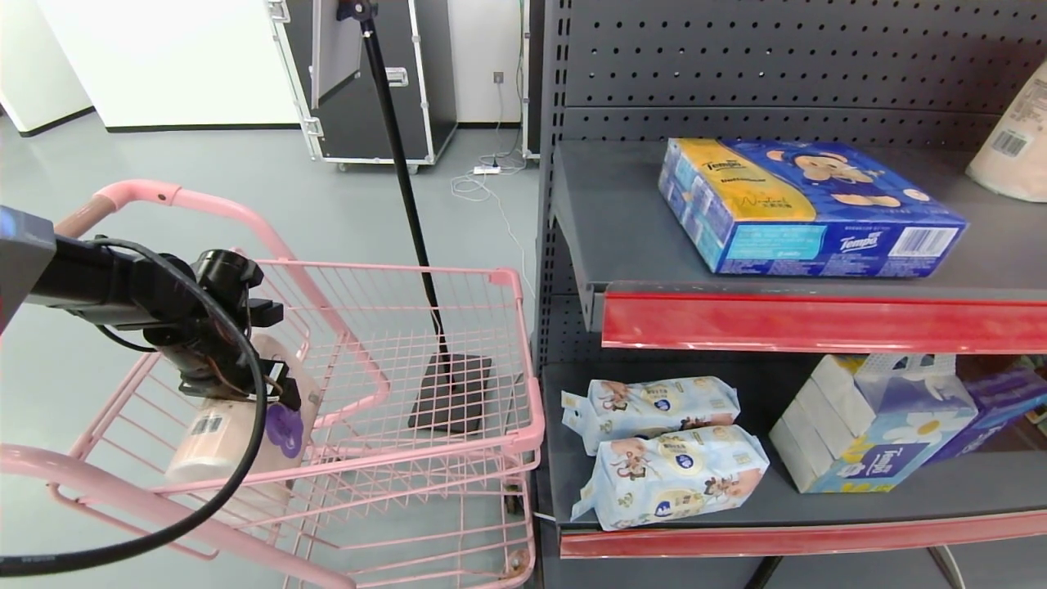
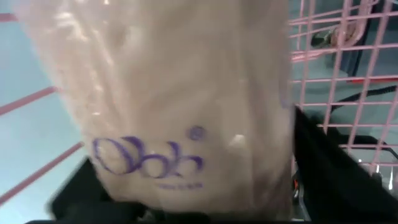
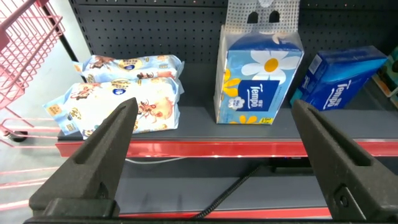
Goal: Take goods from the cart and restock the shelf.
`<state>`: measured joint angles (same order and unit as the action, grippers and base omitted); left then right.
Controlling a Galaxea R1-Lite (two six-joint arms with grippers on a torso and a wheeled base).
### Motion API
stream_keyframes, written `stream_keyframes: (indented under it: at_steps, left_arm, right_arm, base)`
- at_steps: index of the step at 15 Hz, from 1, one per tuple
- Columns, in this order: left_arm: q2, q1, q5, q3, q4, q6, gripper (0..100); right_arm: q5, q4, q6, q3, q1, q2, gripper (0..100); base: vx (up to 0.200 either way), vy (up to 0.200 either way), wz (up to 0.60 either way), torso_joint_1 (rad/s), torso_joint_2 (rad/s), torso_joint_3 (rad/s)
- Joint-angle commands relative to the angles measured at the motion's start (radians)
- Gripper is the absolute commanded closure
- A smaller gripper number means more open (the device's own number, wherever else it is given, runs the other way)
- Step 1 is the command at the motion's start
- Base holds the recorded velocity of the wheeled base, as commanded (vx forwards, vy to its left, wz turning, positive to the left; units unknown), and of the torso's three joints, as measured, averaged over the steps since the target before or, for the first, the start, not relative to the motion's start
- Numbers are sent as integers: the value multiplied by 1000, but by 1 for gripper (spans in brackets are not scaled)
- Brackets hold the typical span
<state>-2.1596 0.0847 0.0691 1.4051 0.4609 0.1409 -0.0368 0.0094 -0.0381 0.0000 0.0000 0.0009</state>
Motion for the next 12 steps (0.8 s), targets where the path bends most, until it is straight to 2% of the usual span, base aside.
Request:
stream_keyframes:
  at_steps: [1,7,8,9,10,12]
  left_arm:
    - [-14,0,0,-6,1,-1,100]
    - [96,-3,-3,26,16,-1,100]
    - [208,-13,-51,41,18,-3,100]
    - [230,-13,-60,40,18,-3,100]
    - [333,-13,-91,32,18,-6,100]
    - [463,-14,-103,29,18,-46,100]
  right_arm:
    - [0,0,0,0,0,1,0]
    - [0,0,0,0,0,1,0]
    - [0,0,0,0,0,1,0]
    - [0,0,0,0,0,1,0]
    - [0,0,0,0,0,1,0]
    - [0,0,1,0,0,1,0]
  base:
    - [0,0,0,0,0,0]
    - [0,0,0,0,0,0]
    - [0,0,0,0,0,0]
    - [0,0,0,0,0,0]
    - [0,0,0,0,0,0]
    - [0,0,0,0,0,0]
